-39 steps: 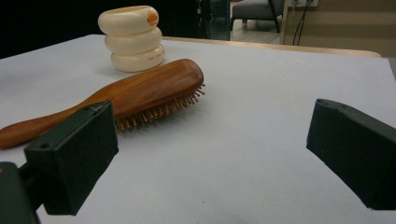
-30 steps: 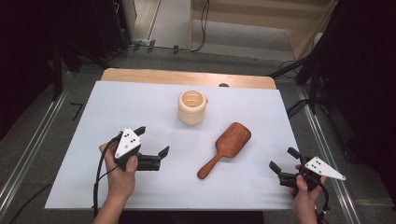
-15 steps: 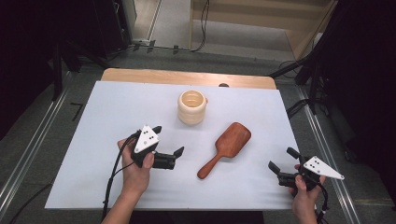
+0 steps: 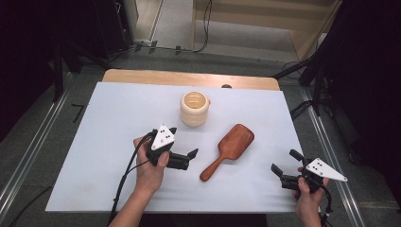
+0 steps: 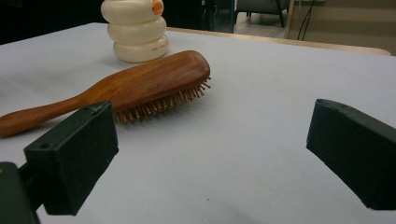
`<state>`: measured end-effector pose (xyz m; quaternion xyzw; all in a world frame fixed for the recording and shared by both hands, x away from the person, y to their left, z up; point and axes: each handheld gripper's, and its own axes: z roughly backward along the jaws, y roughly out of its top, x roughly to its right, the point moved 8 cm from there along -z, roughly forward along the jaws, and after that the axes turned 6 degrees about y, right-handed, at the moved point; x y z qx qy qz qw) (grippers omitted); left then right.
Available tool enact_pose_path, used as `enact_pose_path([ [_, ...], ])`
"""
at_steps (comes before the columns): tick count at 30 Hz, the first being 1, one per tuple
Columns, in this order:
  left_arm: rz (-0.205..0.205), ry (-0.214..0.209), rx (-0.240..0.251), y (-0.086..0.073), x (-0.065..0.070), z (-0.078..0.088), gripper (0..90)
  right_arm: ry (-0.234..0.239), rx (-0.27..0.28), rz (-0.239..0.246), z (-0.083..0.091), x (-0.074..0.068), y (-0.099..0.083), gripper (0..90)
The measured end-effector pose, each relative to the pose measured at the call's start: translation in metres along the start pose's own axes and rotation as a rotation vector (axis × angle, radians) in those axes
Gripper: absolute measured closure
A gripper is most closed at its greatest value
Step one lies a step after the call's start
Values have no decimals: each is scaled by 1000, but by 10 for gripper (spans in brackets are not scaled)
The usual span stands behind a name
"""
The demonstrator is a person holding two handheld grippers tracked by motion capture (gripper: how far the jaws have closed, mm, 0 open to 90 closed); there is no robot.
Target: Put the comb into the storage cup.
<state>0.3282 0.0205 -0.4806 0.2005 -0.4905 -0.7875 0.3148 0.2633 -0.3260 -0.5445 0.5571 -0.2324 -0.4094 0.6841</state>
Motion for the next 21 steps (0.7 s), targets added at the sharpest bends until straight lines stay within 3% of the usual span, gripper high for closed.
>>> enact_pose_path([
  [21, -20, -68, -58, 4, 26, -30, 0, 7, -6, -1, -1, -1, 0, 4],
])
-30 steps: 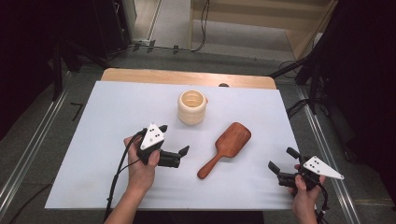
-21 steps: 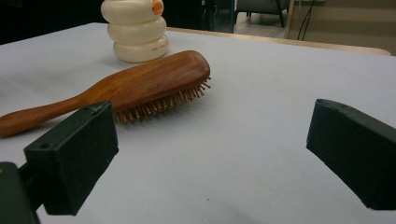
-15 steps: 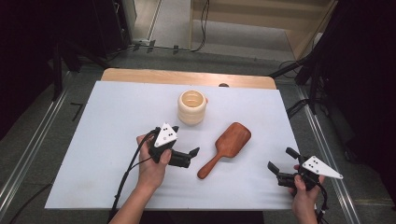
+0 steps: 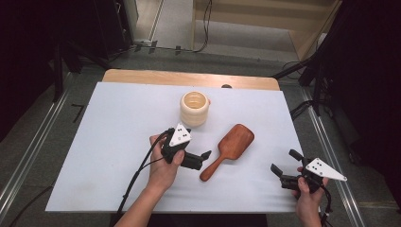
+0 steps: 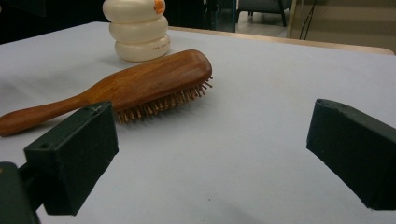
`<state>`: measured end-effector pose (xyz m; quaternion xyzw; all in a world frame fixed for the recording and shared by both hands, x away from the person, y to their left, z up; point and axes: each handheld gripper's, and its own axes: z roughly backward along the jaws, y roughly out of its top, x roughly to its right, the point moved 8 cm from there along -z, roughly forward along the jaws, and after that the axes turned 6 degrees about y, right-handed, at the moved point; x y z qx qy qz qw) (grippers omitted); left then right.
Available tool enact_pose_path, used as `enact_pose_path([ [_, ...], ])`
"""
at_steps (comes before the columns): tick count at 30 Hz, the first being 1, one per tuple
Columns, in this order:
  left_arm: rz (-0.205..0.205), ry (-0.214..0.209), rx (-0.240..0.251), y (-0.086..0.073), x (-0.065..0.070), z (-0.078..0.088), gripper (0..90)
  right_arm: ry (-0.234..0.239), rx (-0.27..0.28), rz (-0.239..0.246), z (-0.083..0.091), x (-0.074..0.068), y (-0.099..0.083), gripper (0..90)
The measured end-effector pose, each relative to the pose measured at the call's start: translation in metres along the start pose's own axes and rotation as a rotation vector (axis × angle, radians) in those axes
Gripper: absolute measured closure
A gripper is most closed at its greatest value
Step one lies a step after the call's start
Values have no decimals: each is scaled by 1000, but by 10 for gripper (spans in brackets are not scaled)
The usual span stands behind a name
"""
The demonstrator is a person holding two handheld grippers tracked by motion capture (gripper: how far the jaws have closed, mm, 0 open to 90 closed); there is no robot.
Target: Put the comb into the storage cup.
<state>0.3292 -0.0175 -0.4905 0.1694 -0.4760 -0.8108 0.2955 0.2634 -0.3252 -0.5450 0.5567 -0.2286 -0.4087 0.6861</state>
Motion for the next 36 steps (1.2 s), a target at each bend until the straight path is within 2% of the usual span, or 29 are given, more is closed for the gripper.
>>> enact_pose_path([
  [6, -6, -11, -25, -2, 7, -9, 33, 0, -2, 5, 0, 0, 0, 4],
  [18, 0, -53, -85, -7, 18, -22, 35, 0, -3, 6, -1, 0, 0, 4],
  [22, -21, -56, -102, -9, 22, -25, 55, 1, -4, 6, -1, 0, 0, 4],
  [36, -23, -94, -214, -18, 37, -43, 50, 2, -9, 4, -2, 0, -1, 4],
])
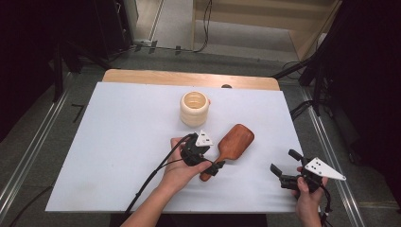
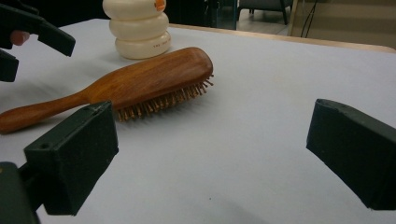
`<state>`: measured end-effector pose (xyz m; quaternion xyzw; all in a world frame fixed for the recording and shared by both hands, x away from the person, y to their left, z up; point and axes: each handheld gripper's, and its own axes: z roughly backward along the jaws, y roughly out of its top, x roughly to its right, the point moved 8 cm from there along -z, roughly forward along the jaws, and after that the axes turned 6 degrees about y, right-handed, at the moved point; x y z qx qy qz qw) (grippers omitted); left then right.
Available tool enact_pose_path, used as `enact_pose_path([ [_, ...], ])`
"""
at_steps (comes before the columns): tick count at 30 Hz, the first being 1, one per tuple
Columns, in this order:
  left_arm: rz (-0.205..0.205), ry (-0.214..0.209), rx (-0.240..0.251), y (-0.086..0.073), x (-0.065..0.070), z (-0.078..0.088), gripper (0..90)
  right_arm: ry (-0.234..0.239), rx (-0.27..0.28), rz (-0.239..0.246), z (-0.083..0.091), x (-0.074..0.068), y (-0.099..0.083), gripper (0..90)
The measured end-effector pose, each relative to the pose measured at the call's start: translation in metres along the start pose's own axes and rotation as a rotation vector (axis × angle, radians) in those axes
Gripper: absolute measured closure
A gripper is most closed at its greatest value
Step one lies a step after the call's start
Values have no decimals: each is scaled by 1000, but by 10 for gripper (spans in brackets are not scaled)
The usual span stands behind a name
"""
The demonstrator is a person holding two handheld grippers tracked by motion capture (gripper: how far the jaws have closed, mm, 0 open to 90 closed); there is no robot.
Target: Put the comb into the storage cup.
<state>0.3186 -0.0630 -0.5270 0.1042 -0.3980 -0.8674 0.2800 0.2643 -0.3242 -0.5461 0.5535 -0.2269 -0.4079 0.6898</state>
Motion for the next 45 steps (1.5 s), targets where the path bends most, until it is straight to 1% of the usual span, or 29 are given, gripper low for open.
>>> enact_pose_path([
  [3, -4, 10, -25, -1, 1, -4, 81, 0, -1, 0, 0, 0, 0, 4],
  [5, 8, 15, -39, -2, 1, -6, 134, 1, -1, 0, 0, 0, 0, 4],
  [9, 32, 18, -89, -5, 0, -14, 186, 2, 1, -3, 0, 0, 0, 4],
  [10, 35, 15, -104, -5, 1, -17, 186, 3, 1, -4, 0, 0, 0, 4],
  [12, 38, 18, -130, -7, 3, -21, 217, 4, 1, -4, 0, 0, 0, 4],
  [13, 40, 17, -136, -7, 4, -23, 235, 4, -1, -2, 0, 0, 0, 4],
  [14, 43, 16, -143, -7, 4, -24, 235, 4, -1, -2, 0, 0, 0, 4],
  [17, 47, 17, -157, -8, 6, -27, 301, 3, -2, -2, 0, 0, 0, 4],
  [18, 50, 13, -162, -8, 7, -27, 301, 3, -2, -2, 0, 0, 0, 4],
  [20, 48, 25, -183, -9, 6, -29, 324, 4, -5, -5, 0, 0, 0, 4],
  [21, 52, 23, -188, -9, 6, -30, 339, 5, -6, -5, 0, 0, 0, 4],
  [23, 46, 26, -200, -10, 6, -30, 361, 5, -7, -7, 0, 0, 0, 4],
  [25, 45, 30, -207, -10, 7, -32, 384, 5, -7, -5, -1, 0, 0, 4],
  [26, 39, 47, -202, -10, 7, -32, 409, 4, -8, -4, -1, 0, 0, 4],
  [27, 26, 65, -203, -10, 6, -33, 457, 3, -9, -4, -1, 0, 0, 4],
  [28, 32, 64, -204, -10, 6, -33, 475, 2, -8, -4, -1, 0, 0, 4],
  [30, 36, 56, -209, -10, 8, -35, 490, 0, -9, -5, -1, 0, 0, 4],
  [33, 29, 55, -234, -13, 9, -37, 493, -2, -10, -4, -1, 0, -1, 4],
  [34, 35, 60, -231, -13, 9, -38, 509, -3, -12, -2, -1, 0, -1, 4],
  [36, 34, 68, -230, -13, 9, -39, 527, -2, -13, 2, -2, 0, -1, 4],
  [38, 39, 59, -225, -12, 10, -39, 529, -2, -13, 2, -2, 0, -1, 4],
  [40, 34, 59, -223, -12, 12, -40, 529, -2, -14, 3, -2, 0, -1, 4],
  [41, 30, 71, -224, -12, 11, -40, 538, -3, -14, 2, -2, 0, -1, 4],
  [43, 30, 74, -222, -11, 12, -41, 560, -2, -14, 2, -2, 0, -1, 4],
  [45, 18, 85, -227, -11, 13, -42, 584, 0, -15, 1, -2, 0, -1, 4],
])
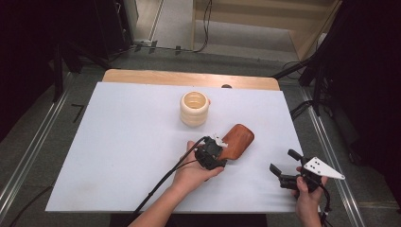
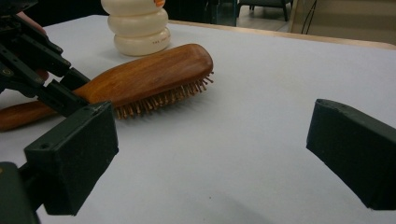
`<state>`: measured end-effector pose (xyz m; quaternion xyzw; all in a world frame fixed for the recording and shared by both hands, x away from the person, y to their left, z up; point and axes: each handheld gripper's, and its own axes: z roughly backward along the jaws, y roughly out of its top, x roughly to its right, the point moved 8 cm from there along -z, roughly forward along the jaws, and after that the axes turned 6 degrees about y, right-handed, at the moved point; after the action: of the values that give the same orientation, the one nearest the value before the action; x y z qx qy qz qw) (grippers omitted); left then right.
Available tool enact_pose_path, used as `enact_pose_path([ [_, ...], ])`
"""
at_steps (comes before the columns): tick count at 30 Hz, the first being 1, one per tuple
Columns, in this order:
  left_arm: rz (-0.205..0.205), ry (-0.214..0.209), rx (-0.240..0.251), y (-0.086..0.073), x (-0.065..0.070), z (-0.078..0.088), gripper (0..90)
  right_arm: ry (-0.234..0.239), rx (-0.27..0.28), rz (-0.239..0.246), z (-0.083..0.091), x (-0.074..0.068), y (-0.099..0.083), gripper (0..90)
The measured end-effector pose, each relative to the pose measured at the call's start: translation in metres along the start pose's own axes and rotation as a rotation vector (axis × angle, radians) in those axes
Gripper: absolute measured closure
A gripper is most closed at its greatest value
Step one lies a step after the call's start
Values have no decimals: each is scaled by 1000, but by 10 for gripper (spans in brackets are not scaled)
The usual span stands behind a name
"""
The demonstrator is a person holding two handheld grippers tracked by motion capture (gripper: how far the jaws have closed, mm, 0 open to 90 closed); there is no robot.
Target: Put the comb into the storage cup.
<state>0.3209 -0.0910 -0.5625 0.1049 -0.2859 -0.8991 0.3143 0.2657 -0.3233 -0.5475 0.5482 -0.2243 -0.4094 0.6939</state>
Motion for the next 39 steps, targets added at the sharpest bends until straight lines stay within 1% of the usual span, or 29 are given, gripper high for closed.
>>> enact_pose_path([
  [2, 2, 4, -2, 0, 1, 0, 593, 1, -1, -1, 0, 0, 0, 4],
  [4, 13, 1, 4, 1, 2, -1, 603, 1, 0, 1, 0, 0, 0, 4],
  [6, 8, 3, 1, 1, 2, -1, 624, 1, -3, 0, 0, 0, 0, 4],
  [9, 2, 16, 2, 1, 2, -2, 648, 0, -6, 0, 0, 0, 0, 4],
  [13, 3, 24, 2, 1, 2, -1, 689, 1, -9, 2, -1, -1, -1, 4],
  [15, -4, 31, 3, 0, 1, -1, 699, 1, -12, 5, -1, -1, -1, 5],
  [19, 0, 32, 12, 0, 1, -1, 713, 2, -13, 4, -1, -1, -1, 5],
  [21, -9, 34, 20, -1, 1, -1, 715, 2, -11, 4, -1, -1, -1, 4],
  [25, -1, 32, 37, -1, 1, -1, 717, 2, -12, 2, -1, -1, -1, 4],
  [31, -11, 35, 60, -1, 1, 0, 718, 4, -9, 2, -1, -1, -1, 4],
  [35, -10, 31, 81, 0, 2, 2, 718, 4, -8, 1, -1, -1, 0, 4],
  [39, -5, 36, 105, 1, 1, 5, 718, 4, -8, 0, -1, -1, 0, 4],
])
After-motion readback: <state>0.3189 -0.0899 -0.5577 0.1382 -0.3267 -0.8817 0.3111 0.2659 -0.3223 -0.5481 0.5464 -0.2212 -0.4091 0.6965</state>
